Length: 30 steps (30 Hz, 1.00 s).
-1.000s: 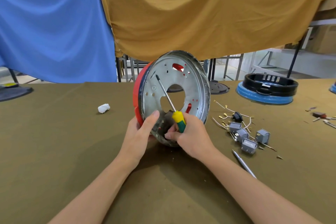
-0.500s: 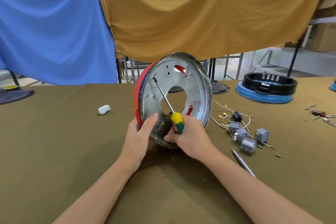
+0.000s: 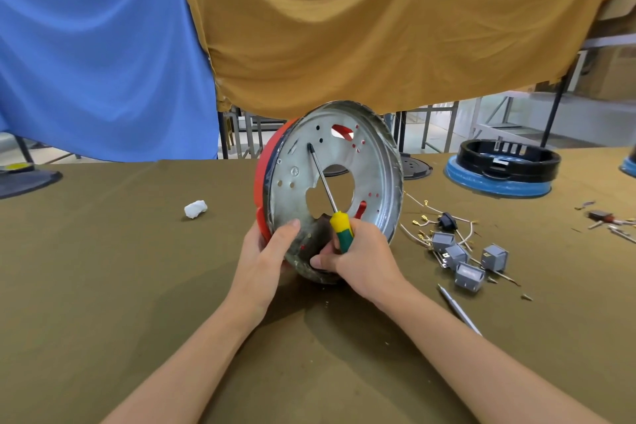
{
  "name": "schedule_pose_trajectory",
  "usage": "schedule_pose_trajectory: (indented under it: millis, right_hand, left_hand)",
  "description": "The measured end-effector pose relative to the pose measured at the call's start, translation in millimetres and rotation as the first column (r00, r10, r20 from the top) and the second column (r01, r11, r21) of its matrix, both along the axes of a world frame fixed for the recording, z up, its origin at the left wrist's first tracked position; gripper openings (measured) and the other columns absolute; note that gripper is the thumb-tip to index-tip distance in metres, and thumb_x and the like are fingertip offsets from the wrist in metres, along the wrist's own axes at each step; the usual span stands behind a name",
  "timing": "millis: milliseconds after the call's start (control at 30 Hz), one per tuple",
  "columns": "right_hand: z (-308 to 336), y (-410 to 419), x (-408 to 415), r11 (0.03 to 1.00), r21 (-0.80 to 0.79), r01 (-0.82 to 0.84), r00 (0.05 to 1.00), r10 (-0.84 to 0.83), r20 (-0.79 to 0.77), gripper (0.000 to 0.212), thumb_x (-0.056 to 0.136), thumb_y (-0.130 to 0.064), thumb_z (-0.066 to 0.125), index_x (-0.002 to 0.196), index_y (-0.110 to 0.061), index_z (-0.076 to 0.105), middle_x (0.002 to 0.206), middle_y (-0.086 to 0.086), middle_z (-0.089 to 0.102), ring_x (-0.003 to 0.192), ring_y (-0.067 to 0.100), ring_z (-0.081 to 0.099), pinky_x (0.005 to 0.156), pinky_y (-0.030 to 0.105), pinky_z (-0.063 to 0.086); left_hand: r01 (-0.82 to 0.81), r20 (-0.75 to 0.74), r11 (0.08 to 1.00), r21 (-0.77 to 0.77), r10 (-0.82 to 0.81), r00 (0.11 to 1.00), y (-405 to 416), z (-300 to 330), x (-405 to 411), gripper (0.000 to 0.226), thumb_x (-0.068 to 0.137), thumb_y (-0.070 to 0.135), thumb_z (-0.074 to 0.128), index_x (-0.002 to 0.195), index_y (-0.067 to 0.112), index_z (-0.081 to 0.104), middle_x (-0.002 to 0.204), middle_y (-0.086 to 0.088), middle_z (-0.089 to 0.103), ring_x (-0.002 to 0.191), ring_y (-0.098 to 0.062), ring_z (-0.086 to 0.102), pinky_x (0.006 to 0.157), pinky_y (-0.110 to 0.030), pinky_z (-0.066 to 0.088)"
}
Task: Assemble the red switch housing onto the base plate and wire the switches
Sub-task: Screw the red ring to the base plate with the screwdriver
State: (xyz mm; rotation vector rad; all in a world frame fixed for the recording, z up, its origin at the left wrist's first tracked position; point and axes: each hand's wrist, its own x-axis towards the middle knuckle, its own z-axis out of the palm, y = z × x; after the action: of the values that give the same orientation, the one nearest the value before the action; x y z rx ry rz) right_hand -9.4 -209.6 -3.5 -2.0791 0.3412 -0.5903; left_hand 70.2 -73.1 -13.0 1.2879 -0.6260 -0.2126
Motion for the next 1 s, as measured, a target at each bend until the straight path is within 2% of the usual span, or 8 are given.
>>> schedule_pose_trajectory:
  millis: [233,400,567,633,700,833,900,1000]
  right_hand:
    - [3,5,1,0.978,-0.206,-0.031,0.996,0.047,0.076,0.026,0.081,-0.016,0.079,0.072,-0.028,0.058,0.074,-0.013,0.07,0.076,-0.001,0.064,0.065,0.007,0.044]
    - [12,5,-6,0.896,-0.428,-0.116,0.987,0.152,0.051,0.018,0.094,-0.028,0.067,0.084,-0.014,0.062,0.083,0.002,0.071,0.081,0.021,0.064,0.076,0.04,0.051]
    - [22,0,-16,0.832,-0.454,-0.319,0.946,0.308,-0.101,0.027,0.081,-0.044,0.077,0.078,-0.033,0.053,0.091,-0.007,0.069,0.086,0.009,0.062,0.073,0.025,0.049]
    - [18,2,-13,0.706,-0.653,-0.272,0.962,0.225,-0.157,0.029,0.08,-0.043,0.078,0.084,-0.029,0.053,0.087,-0.004,0.059,0.081,0.013,0.055,0.067,0.027,0.043]
    - [16,3,-9,0.651,-0.745,-0.146,0.981,0.192,-0.024,0.017,0.084,-0.026,0.075,0.089,-0.021,0.06,0.084,-0.002,0.056,0.078,0.017,0.055,0.064,0.031,0.042]
    - [26,-5,-9,0.869,-0.491,-0.059,0.961,0.183,0.209,0.031,0.085,-0.016,0.076,0.07,-0.03,0.052,0.069,-0.013,0.053,0.067,0.005,0.05,0.061,0.017,0.035]
    - [29,-9,-11,0.917,-0.395,-0.057,0.955,0.165,0.245,0.031,0.085,-0.015,0.076,0.069,-0.033,0.056,0.067,-0.013,0.058,0.068,0.006,0.053,0.06,0.019,0.035]
    - [31,-13,-15,0.943,-0.325,-0.07,0.942,0.17,0.289,0.05,0.085,-0.012,0.076,0.063,-0.05,0.052,0.067,-0.026,0.058,0.063,-0.001,0.052,0.059,0.011,0.038]
  left_hand:
    - [-0.016,-0.193,0.998,-0.054,0.005,0.981,-1,3,10,0.05,0.081,0.05,0.065,0.123,0.021,0.066,0.111,-0.005,0.075,0.099,-0.026,0.073,0.077,-0.045,0.061]
    - [-0.045,-0.309,0.996,-0.074,0.02,0.951,2,8,16,0.04,0.09,0.056,0.059,0.116,0.026,0.066,0.104,-0.006,0.076,0.091,-0.024,0.075,0.064,-0.039,0.06]
    - [-0.021,-0.384,0.997,-0.068,-0.007,0.923,8,14,16,0.055,0.09,0.065,0.051,0.122,0.023,0.065,0.104,-0.01,0.076,0.09,-0.028,0.075,0.062,-0.041,0.06]
    - [0.017,-0.397,0.998,-0.067,-0.042,0.917,10,16,16,0.062,0.086,0.069,0.053,0.124,0.022,0.063,0.108,-0.011,0.075,0.093,-0.031,0.074,0.069,-0.045,0.061]
    - [0.065,-0.4,0.996,-0.068,-0.087,0.912,12,17,16,0.066,0.08,0.072,0.056,0.125,0.024,0.062,0.112,-0.01,0.074,0.098,-0.032,0.073,0.081,-0.051,0.06]
    - [0.121,-0.26,0.993,-0.011,-0.12,0.958,14,17,15,0.061,0.075,0.06,0.065,0.125,0.025,0.058,0.117,-0.004,0.073,0.1,-0.02,0.072,0.081,-0.04,0.056]
    - [0.133,-0.167,0.991,0.001,-0.13,0.977,12,14,15,0.05,0.077,0.04,0.072,0.123,0.025,0.058,0.118,0.0,0.071,0.095,-0.014,0.071,0.078,-0.032,0.05]
    - [0.159,-0.079,0.987,-0.015,-0.159,0.984,9,8,16,0.055,0.082,0.014,0.075,0.13,0.018,0.05,0.117,-0.001,0.07,0.102,-0.02,0.067,0.089,-0.04,0.05]
